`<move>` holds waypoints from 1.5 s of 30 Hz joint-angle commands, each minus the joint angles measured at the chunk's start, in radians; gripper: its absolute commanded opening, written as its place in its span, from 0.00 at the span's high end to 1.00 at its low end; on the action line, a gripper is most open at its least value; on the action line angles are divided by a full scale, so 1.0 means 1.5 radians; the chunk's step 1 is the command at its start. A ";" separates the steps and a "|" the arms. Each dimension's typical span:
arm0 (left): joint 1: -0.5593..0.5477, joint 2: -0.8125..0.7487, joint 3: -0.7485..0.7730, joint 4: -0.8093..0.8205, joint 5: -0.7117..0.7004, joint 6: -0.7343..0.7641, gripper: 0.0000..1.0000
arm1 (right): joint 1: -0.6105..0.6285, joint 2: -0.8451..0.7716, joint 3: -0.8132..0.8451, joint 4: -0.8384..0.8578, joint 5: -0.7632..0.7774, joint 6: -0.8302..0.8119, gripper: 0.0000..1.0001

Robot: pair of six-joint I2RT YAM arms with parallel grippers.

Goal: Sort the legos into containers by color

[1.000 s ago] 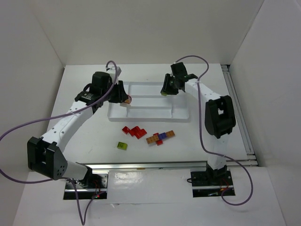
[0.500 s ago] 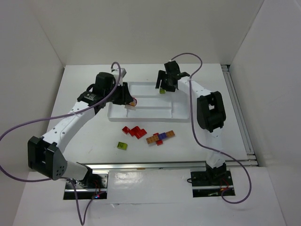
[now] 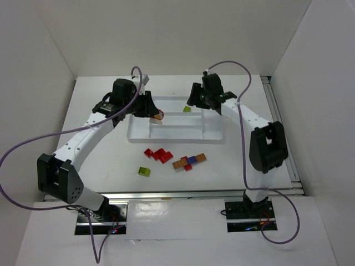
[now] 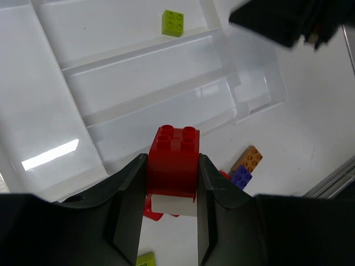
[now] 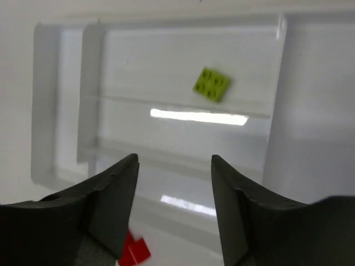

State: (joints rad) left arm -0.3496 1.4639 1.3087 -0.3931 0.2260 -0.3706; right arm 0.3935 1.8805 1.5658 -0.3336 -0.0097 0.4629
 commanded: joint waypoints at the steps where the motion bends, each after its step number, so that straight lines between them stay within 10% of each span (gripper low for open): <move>1: 0.019 0.014 0.053 0.020 0.063 -0.011 1.00 | 0.008 -0.166 -0.153 0.130 -0.110 0.005 0.35; 14: 0.106 0.060 0.039 0.302 0.595 -0.180 1.00 | 0.021 -0.352 -0.329 0.366 -0.469 0.077 0.13; 32: 0.098 0.080 0.019 0.366 0.623 -0.237 1.00 | 0.055 -0.303 -0.303 0.419 -0.457 0.073 0.14; 42: 0.092 0.080 0.006 0.350 0.636 -0.219 1.00 | 0.055 -0.240 -0.276 0.492 -0.501 0.119 0.43; 45: 0.092 0.080 0.006 0.342 0.636 -0.212 1.00 | 0.055 -0.240 -0.282 0.522 -0.507 0.136 0.70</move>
State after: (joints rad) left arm -0.1986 1.5890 1.3128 0.1062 1.1343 -0.7033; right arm 0.4667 1.5093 1.1072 0.3359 -0.7723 0.6529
